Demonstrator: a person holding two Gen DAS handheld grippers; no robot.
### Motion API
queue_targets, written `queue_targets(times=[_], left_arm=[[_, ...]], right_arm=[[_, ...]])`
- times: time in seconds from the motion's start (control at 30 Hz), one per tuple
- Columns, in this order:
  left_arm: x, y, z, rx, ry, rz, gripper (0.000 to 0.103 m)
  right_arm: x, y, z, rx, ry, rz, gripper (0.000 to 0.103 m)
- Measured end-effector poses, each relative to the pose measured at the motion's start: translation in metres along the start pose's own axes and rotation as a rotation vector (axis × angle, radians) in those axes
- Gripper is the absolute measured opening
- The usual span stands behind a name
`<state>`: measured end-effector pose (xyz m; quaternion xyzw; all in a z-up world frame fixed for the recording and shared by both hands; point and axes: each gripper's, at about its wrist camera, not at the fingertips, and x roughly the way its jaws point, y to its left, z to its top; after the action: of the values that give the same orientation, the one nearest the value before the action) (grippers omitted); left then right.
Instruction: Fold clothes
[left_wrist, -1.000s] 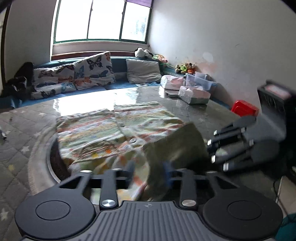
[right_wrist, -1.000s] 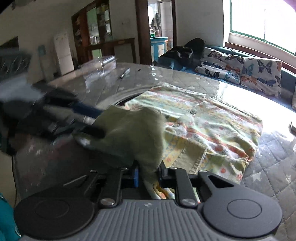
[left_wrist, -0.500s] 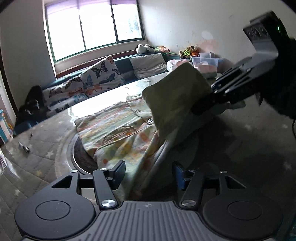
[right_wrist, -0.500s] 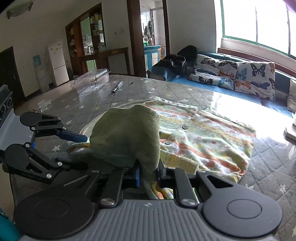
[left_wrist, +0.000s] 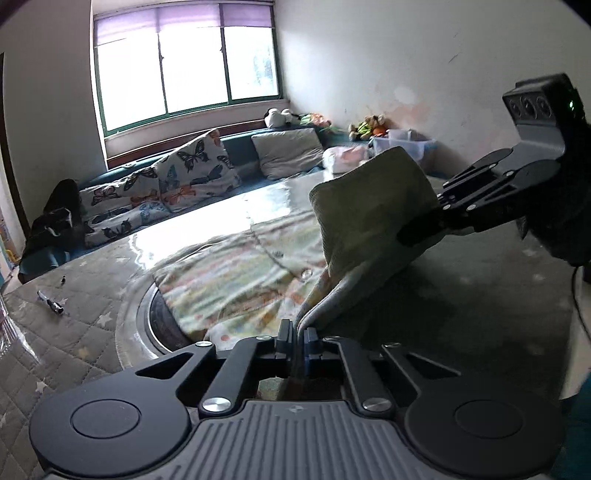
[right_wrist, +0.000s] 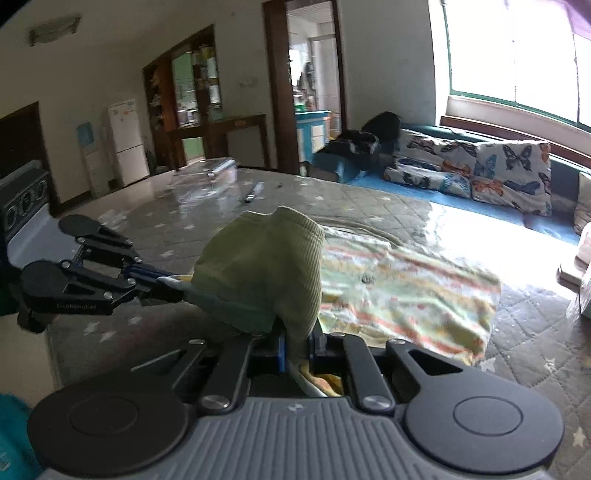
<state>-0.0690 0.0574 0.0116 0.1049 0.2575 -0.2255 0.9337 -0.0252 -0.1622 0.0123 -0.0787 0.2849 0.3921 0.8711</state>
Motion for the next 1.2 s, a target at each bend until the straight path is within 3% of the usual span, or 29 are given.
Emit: queue_targets(times=[0.2,0.37,0.7,0.93,1.2], left_arm=[[-0.045,-0.018,0.001,-0.031,0.003,-0.075,0.006],[-0.041,-0.012,0.007,-0.049,0.004,-0.080,0.006],[0.019,0.040,0.050,-0.100,0.012,-0.052,0.006],[0.087,0.081,0.068,-0.134,0.108,-0.020,0.006],[0.146,0.111,0.060,-0.219,0.212,0.007,0.007]], right_arm=[[-0.043,0.024,-0.004,-0.032,0.009,0.056,0.009],[-0.036,0.018,0.006,-0.031,0.021,0.038,0.009],[0.011,-0.031,0.057,-0.036,0.039,-0.008,0.009],[0.069,-0.067,0.080,-0.031,0.100,-0.047,0.009],[0.129,-0.097,0.072,0.039,0.154,-0.108,0.013]])
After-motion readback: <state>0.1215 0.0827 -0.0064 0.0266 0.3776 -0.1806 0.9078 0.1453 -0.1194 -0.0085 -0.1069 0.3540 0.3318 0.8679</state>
